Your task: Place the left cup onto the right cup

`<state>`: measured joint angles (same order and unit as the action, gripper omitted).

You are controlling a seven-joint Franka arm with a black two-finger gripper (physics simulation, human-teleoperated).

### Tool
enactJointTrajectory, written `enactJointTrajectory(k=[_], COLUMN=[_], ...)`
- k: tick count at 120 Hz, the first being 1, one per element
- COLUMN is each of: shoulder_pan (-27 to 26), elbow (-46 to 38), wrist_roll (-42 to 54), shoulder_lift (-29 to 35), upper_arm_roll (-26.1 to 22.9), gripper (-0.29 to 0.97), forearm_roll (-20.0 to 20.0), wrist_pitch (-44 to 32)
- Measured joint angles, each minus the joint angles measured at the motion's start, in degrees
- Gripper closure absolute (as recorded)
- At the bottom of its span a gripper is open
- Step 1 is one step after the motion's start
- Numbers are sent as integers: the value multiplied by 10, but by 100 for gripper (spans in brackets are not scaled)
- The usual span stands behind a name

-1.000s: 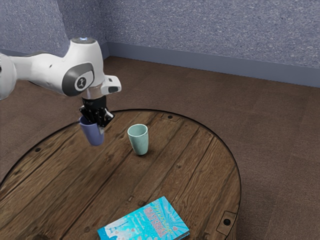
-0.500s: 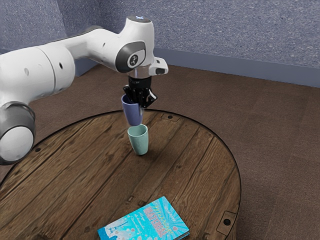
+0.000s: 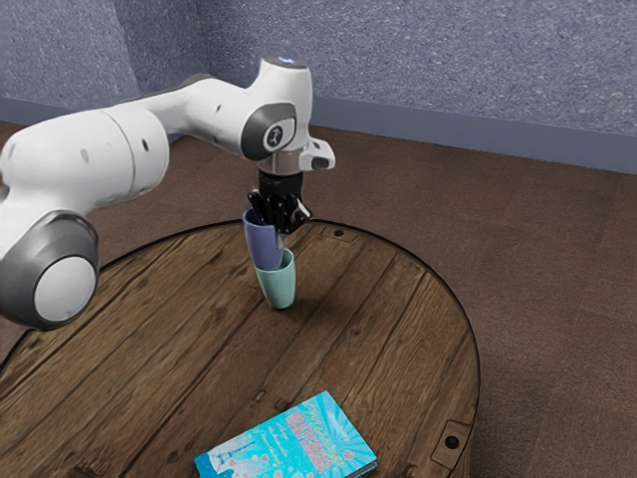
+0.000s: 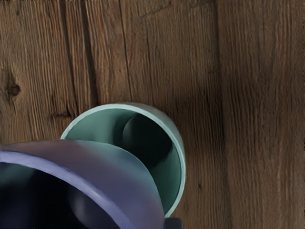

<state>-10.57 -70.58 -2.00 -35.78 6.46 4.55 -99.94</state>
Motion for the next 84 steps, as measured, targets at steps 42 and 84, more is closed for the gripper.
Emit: enactJointTrajectory(k=[42,84], shoulder_pan=[3,-2], elbow=[-1,-4], wrist_roll=[5,11], shoulder_lift=[-18,-9], upper_arm_roll=[-9,-8], gripper=[69,14], forearm_roll=[0,-3], wrist_pitch=[-5,-8])
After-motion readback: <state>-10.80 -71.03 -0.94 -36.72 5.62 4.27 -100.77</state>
